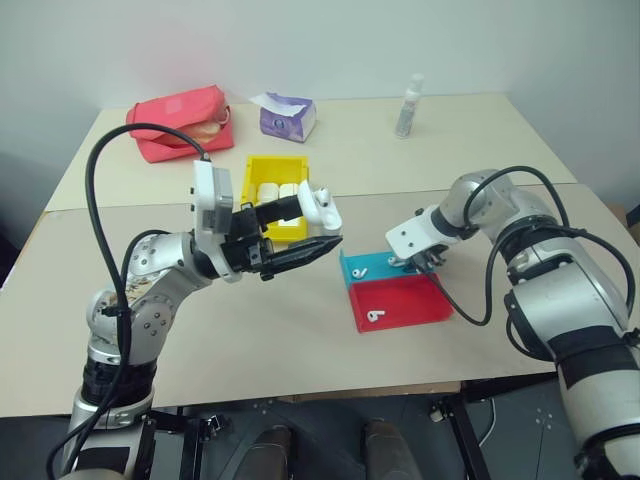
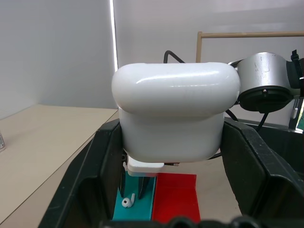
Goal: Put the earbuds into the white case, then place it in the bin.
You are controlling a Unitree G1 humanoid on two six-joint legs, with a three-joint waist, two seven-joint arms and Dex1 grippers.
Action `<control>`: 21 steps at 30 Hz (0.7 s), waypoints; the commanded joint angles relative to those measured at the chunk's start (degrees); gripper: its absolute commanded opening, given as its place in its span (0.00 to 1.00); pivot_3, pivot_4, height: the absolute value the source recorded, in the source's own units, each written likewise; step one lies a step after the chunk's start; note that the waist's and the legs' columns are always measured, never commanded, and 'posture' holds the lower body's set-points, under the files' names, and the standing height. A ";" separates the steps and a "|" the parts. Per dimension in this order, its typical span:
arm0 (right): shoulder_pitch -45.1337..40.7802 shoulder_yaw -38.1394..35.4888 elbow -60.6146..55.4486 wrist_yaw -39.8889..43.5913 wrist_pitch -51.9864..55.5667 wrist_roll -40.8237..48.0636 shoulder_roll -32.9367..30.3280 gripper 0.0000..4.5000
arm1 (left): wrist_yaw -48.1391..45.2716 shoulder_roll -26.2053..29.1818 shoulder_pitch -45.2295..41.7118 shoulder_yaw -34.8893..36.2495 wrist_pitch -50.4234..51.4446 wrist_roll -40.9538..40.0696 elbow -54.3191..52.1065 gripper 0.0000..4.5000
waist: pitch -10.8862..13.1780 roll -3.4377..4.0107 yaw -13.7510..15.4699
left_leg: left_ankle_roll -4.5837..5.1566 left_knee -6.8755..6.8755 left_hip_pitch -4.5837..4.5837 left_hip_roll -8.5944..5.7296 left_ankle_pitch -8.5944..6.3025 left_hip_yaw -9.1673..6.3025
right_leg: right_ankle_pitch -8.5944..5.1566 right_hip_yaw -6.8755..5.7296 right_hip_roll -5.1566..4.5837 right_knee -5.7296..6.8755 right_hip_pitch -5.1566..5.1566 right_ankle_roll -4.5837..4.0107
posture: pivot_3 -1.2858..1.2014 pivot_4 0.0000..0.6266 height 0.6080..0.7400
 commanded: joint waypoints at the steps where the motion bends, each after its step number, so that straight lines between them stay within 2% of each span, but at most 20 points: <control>1: -0.30 -0.19 0.35 -0.13 1.68 -0.19 -0.07 0.41 | 0.17 0.20 -0.49 0.74 -0.58 -0.50 -1.82 0.62 | 0.00 0.00 0.00 | 0.00 0.00 0.01 0.00 0.00 0.00 | 0.00 0.00 0.00 0.00 0.00 0.00 | 0.52 0.24 1.00; 11: -1.63 -3.18 -0.15 3.91 6.05 3.07 0.36 0.41 | -0.10 -0.33 -1.42 0.36 -0.84 -0.28 -0.79 0.62 | 0.00 0.00 -0.01 | -0.01 -0.06 -0.05 0.00 0.00 0.00 | 0.00 0.00 -0.01 0.00 -0.07 0.00 | 0.52 0.24 1.00; 21: -1.67 -3.56 -0.58 3.43 7.45 3.38 1.36 0.41 | -0.63 -0.15 -1.35 0.38 -0.58 -0.38 -0.79 0.62 | 0.00 0.00 -0.03 | -0.01 -0.05 -0.05 0.00 0.00 0.01 | 0.00 0.00 0.00 0.01 -0.07 0.00 | 0.52 0.24 1.00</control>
